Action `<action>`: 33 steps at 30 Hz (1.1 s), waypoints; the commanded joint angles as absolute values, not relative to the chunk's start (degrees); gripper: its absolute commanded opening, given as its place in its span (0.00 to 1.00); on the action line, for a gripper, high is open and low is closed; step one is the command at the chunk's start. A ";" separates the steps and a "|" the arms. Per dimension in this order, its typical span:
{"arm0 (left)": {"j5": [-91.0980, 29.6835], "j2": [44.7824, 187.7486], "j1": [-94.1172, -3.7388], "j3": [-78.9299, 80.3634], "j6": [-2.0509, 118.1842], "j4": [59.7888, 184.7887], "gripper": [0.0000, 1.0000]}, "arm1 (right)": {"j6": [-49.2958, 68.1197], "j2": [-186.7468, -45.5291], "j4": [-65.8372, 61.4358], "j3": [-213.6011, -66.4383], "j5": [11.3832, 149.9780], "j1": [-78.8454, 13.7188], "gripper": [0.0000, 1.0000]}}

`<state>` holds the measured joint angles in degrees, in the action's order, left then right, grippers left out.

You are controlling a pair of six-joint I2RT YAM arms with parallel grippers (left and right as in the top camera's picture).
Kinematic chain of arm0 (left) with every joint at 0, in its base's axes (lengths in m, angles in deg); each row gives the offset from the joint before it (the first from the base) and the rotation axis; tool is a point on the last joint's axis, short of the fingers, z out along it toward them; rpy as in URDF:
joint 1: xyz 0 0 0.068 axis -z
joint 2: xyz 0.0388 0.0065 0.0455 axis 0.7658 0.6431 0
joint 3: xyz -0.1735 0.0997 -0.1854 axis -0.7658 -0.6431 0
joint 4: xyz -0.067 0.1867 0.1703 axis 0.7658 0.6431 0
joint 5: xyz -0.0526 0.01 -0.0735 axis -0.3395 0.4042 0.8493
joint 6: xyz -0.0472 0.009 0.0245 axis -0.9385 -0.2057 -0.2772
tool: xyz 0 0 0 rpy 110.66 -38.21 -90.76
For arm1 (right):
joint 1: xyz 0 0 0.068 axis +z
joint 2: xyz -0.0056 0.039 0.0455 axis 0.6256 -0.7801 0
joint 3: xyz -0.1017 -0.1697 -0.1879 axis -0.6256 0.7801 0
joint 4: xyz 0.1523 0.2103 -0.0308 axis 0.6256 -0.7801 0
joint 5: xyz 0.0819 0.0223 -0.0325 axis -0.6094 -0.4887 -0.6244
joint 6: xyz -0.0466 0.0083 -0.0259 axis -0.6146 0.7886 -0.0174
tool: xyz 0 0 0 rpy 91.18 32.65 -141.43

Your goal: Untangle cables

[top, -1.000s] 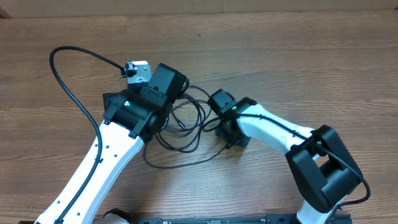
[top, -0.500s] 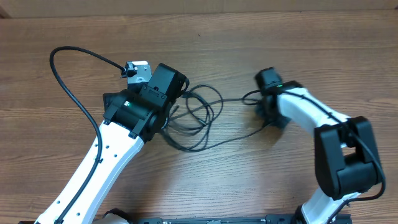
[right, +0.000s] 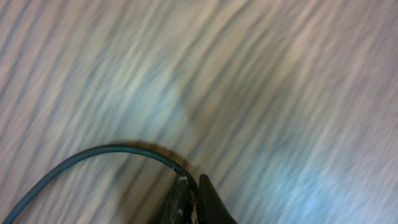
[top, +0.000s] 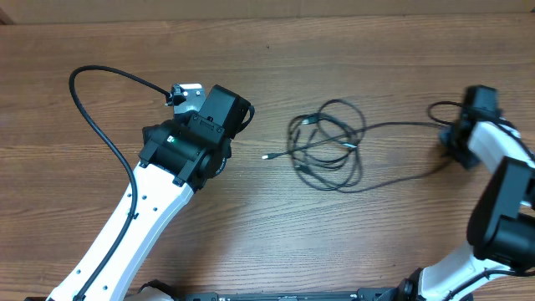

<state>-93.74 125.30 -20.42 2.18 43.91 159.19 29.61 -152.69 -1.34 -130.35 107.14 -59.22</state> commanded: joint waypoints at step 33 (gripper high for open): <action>-91.95 124.87 -20.81 2.09 45.07 156.11 1.00 | 15.51 -149.98 -26.14 -163.18 105.08 -37.58 1.00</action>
